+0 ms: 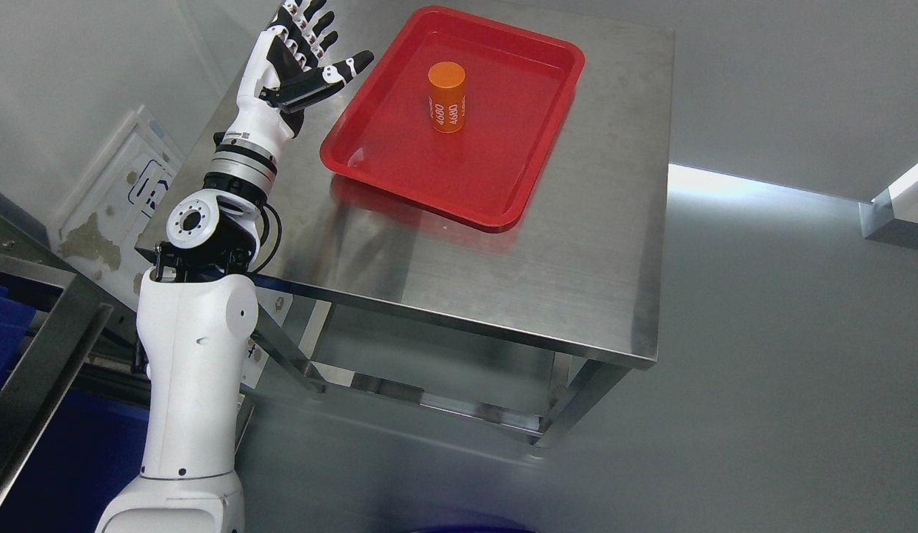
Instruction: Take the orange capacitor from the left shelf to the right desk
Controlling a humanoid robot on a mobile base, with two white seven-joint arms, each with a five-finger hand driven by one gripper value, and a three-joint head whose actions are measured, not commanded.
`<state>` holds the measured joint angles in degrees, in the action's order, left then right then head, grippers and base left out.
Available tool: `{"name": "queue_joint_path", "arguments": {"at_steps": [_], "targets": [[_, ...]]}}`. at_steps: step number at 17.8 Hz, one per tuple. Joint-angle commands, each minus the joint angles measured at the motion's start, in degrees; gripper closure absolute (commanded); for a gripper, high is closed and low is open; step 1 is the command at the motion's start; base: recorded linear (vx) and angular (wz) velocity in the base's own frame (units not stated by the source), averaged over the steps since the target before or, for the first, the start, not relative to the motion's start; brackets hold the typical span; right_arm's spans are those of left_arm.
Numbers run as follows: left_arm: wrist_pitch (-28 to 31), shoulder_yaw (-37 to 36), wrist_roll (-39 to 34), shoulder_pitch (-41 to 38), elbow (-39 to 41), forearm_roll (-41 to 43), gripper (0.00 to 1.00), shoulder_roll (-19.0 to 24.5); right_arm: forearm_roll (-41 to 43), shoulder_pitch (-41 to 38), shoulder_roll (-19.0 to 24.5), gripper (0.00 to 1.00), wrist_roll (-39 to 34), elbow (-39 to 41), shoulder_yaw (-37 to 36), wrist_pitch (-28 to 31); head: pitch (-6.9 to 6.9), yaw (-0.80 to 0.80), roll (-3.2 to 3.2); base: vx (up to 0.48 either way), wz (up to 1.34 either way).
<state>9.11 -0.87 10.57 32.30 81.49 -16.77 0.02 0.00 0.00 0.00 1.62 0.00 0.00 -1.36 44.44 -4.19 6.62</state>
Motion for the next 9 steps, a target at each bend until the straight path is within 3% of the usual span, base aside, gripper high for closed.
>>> {"name": "queue_joint_path", "arguments": {"at_steps": [1,9], "targets": [[0.1,-0.4,0.2,-0.2,1.5,0.0,0.00,1.0,-0.3,-1.1,-1.0,0.00,0.0,1.0,-0.7,0.0,0.00,0.00,0.00,0.000,0.00],[0.4,2.3,0.5,-1.4,1.6,0.0,0.00,1.0,-0.3,-1.1,-1.0,0.00,0.0,1.0,-0.7,0.0,0.00,0.00,0.00,0.000,0.00]]}}
